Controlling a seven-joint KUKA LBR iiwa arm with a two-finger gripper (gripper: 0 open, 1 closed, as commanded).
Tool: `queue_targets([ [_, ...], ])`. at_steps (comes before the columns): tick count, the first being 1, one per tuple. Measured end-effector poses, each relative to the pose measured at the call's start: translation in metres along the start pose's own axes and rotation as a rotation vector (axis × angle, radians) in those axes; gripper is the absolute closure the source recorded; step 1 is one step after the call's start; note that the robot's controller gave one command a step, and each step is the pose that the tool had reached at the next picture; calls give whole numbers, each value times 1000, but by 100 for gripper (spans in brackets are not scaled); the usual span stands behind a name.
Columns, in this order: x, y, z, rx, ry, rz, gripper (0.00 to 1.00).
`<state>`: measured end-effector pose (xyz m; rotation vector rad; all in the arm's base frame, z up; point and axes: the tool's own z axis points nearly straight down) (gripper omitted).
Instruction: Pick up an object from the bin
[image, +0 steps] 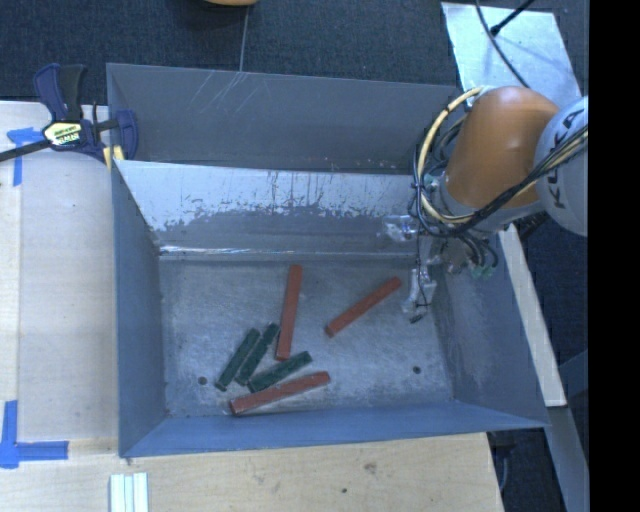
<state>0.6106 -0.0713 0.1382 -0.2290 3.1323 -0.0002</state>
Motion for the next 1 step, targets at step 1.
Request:
queue_targets([
  [1,-13,9,25,1,-3,-99,0],
])
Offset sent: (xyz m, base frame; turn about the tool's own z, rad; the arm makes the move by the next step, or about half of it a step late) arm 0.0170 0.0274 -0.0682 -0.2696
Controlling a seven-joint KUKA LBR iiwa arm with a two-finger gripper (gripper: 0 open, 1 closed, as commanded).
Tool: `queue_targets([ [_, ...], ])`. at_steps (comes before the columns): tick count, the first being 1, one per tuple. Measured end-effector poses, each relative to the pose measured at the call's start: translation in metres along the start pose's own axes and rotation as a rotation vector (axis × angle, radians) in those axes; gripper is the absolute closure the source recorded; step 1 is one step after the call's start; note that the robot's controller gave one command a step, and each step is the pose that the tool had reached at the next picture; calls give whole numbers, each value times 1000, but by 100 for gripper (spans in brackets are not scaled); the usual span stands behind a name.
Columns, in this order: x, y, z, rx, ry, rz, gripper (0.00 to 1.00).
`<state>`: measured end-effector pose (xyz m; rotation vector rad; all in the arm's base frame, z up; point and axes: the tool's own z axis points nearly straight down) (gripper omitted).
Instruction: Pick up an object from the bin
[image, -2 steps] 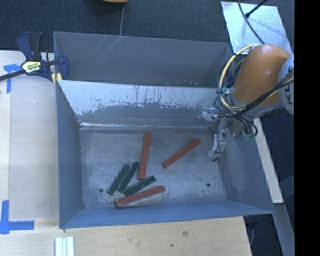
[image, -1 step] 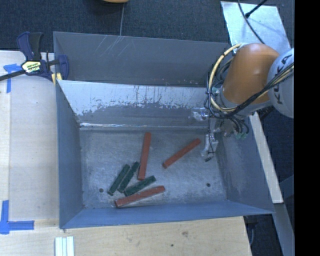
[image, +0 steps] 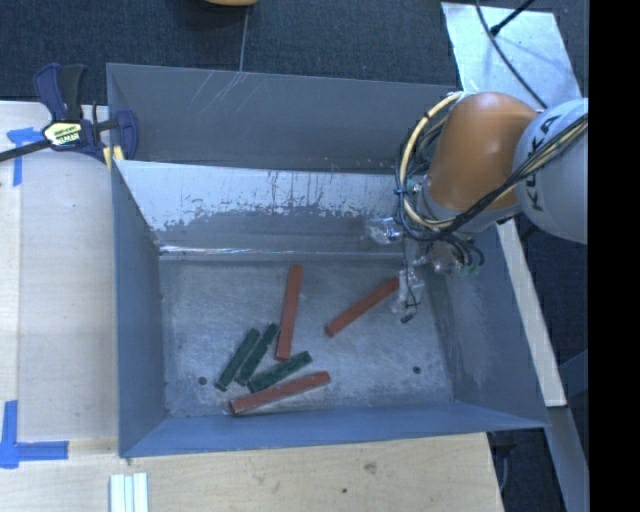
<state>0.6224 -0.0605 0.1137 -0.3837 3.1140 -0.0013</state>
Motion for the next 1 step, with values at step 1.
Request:
queue_targets([
  [1,-9,15,45,-2,3,-170,0],
])
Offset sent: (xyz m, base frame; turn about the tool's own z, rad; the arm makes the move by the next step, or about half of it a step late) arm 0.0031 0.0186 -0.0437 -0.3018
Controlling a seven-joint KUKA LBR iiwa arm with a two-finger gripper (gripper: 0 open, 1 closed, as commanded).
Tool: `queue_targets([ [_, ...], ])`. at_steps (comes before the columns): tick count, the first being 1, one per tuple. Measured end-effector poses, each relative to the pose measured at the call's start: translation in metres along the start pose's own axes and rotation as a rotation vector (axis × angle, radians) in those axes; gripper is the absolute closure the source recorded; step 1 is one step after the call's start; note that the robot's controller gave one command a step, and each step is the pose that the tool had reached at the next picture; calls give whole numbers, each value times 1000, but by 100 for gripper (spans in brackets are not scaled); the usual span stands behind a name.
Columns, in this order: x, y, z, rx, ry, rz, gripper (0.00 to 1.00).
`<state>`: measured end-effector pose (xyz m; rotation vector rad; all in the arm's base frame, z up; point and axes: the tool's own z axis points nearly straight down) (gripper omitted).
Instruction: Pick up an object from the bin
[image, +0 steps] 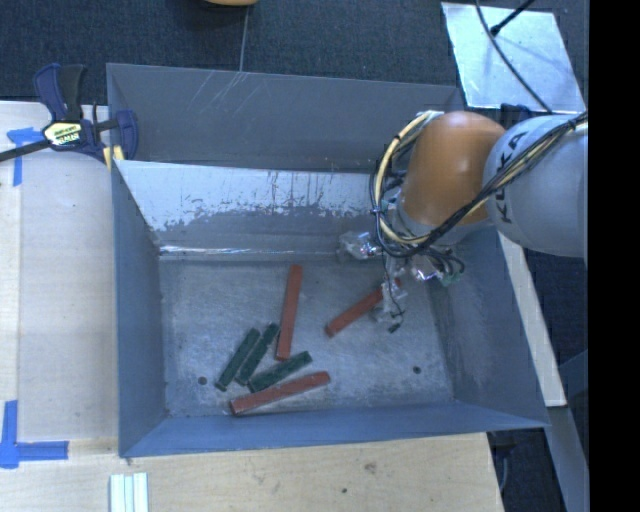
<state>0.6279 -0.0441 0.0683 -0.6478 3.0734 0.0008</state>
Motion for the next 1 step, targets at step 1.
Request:
queue_targets([
  [1,0,3,-3,1,-2,-130,100],
])
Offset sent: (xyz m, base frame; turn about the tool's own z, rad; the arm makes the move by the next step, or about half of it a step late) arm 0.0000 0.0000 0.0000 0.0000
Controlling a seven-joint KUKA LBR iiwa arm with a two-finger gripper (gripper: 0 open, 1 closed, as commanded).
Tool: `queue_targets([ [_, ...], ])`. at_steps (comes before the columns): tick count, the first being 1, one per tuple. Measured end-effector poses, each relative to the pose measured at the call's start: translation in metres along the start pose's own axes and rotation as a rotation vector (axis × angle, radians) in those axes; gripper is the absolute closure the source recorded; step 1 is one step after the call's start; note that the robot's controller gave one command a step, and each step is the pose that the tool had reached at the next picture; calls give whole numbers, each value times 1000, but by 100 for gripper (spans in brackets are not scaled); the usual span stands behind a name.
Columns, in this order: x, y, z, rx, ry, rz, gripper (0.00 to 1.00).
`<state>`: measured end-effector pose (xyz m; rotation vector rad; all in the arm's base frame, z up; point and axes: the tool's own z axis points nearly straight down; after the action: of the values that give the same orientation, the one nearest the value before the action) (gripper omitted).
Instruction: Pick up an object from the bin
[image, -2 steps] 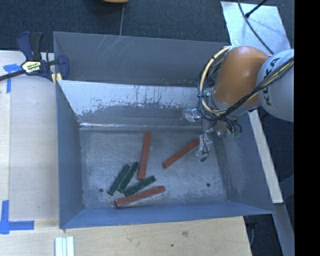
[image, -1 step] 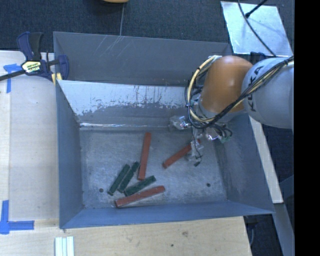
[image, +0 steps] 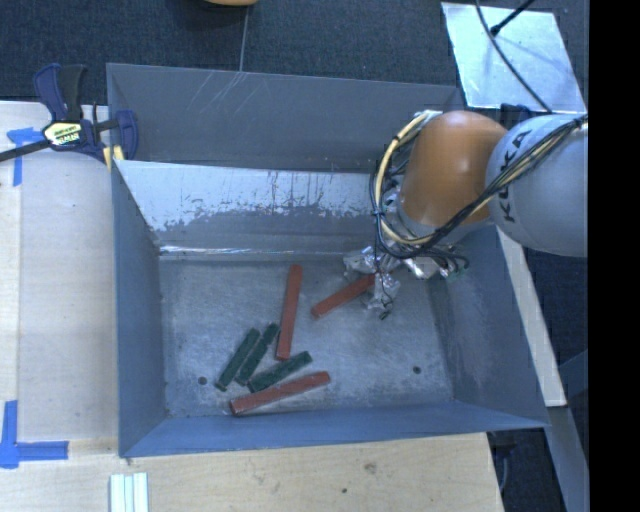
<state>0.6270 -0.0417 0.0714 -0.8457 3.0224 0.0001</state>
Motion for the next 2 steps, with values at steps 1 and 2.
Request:
queue_targets([
  [1,0,0,0,0,0,0,100],
  [2,1,1,-3,-1,2,0,100],
])
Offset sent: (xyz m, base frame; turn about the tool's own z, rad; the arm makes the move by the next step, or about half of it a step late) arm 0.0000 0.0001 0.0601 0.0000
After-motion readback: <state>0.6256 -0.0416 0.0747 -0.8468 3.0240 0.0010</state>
